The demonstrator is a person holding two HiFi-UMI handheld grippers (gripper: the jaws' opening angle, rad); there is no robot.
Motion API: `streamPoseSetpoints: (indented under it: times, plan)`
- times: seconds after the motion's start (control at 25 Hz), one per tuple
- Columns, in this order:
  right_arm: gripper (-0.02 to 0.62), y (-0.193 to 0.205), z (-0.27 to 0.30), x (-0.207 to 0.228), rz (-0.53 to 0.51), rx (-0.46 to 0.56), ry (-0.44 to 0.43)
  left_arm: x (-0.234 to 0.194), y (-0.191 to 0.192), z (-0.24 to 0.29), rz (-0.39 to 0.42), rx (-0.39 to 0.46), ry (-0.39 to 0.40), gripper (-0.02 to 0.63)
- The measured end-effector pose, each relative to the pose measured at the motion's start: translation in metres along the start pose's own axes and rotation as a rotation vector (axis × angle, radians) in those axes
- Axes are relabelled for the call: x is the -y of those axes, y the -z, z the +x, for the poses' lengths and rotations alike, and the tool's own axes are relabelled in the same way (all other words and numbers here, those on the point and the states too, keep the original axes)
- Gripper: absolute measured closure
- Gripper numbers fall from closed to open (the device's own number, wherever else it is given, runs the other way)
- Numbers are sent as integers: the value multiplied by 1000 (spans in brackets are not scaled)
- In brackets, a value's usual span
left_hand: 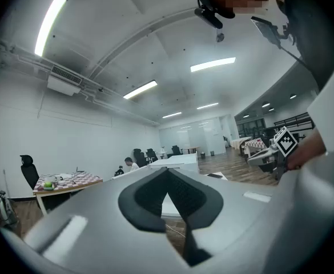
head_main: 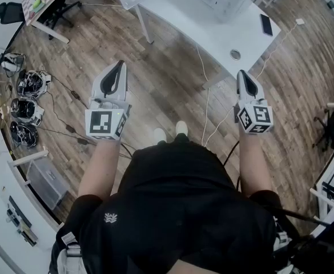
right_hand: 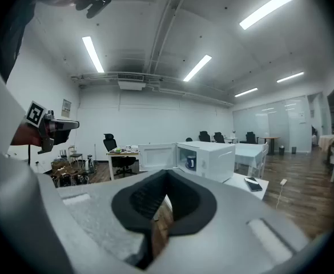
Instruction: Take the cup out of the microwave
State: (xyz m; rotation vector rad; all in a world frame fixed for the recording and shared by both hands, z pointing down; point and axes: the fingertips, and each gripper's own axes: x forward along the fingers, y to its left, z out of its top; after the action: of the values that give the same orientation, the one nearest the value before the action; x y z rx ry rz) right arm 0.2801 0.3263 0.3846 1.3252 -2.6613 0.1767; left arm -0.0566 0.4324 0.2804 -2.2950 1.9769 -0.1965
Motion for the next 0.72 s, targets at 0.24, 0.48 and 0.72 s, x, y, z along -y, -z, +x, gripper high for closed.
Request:
streamPoseSetpoints:
  times: [0.24, 0.48, 0.72]
  plan:
    - [594, 5, 1, 6, -3, -1, -34, 14, -9, 7, 17, 10, -11, 600]
    - [594, 2, 12, 22, 25, 48, -93, 33, -10, 23, 22, 14, -40, 600]
    - [594, 12, 28, 36, 65, 48, -81, 31, -2, 27, 24, -6, -71, 600]
